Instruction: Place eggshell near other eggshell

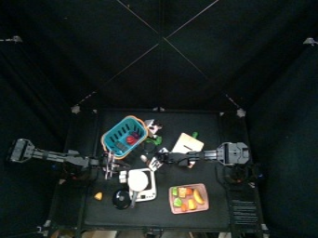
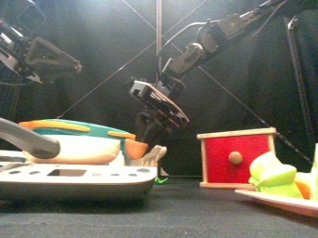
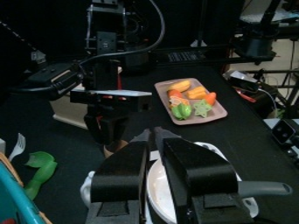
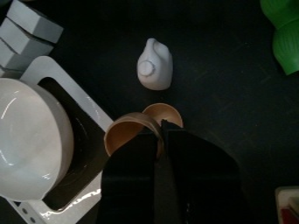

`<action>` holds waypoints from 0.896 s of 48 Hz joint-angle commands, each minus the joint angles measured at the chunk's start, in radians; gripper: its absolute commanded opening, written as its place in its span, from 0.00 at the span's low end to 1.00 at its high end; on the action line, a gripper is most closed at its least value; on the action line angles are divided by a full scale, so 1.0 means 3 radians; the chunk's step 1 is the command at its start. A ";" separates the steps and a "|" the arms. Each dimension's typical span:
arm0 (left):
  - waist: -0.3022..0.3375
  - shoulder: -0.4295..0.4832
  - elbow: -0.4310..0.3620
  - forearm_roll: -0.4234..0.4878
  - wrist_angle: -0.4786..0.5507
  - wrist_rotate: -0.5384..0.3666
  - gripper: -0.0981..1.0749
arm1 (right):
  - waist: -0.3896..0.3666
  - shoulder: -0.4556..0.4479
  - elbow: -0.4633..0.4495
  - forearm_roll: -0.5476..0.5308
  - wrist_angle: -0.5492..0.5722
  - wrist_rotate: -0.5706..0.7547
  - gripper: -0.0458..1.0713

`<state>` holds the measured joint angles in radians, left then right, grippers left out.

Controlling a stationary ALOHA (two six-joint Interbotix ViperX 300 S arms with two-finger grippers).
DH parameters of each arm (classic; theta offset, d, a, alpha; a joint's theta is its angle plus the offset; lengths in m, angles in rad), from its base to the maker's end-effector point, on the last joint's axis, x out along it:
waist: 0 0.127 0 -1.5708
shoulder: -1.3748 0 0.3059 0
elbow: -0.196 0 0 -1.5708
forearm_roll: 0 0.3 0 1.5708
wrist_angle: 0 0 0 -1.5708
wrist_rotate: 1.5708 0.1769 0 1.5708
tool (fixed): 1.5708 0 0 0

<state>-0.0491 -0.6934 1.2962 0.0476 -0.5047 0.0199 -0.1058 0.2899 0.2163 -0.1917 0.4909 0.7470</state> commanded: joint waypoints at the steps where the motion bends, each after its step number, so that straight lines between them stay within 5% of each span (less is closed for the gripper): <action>1: -0.0010 0.0000 -0.0072 -0.0005 -0.0005 0.0005 0.58 | -0.0026 -0.0072 -0.0082 0.0000 0.0020 -0.0005 0.48; 43: -0.0005 0.0000 -0.0051 -0.0005 0.0031 0.0005 0.58 | -0.0072 0.0077 -0.0128 -0.0026 0.0056 -0.0010 0.48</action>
<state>-0.0506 -0.6934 1.2962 0.0460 -0.4955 0.0199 -0.1212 0.3359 0.2025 -0.1979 0.5062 0.7455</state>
